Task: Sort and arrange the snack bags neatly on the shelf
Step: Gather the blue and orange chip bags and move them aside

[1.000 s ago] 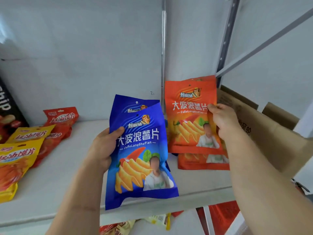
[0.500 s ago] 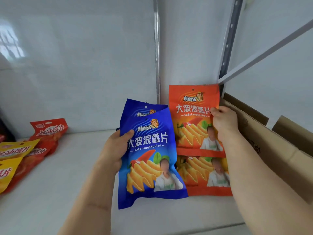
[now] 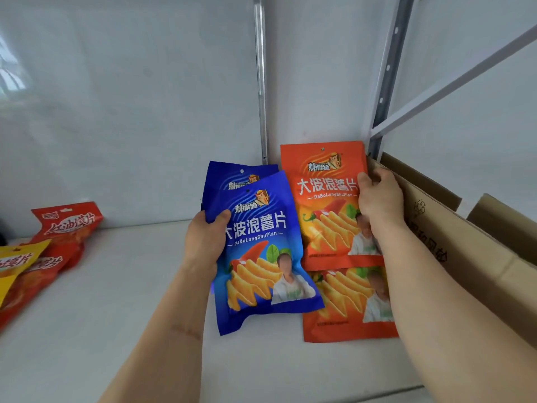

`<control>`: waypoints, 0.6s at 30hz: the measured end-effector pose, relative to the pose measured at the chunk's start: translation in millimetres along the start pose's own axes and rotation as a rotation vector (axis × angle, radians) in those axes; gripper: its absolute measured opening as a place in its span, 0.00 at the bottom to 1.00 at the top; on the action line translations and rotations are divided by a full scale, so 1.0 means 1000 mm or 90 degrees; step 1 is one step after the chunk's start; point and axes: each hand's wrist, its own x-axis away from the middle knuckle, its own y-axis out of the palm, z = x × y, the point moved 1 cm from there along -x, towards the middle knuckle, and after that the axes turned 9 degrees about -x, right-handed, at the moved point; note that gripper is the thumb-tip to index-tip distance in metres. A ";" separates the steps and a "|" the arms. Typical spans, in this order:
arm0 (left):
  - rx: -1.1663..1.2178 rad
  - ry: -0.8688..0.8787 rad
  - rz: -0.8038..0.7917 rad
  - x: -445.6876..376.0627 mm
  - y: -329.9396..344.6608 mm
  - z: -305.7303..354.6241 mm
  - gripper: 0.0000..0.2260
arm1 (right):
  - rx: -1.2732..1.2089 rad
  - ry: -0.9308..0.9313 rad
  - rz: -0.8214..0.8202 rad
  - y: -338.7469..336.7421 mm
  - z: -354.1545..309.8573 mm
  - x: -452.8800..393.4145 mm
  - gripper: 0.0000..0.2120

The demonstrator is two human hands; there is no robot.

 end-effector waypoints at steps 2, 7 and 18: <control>-0.019 0.012 0.005 0.004 -0.001 0.001 0.14 | 0.007 -0.019 -0.010 -0.001 -0.002 0.005 0.22; -0.069 0.038 0.075 0.018 -0.009 0.002 0.17 | 0.157 -0.161 0.035 -0.002 -0.008 0.032 0.22; -0.624 0.299 0.237 0.077 -0.043 -0.010 0.14 | 0.351 -0.604 -0.166 0.031 -0.016 0.139 0.09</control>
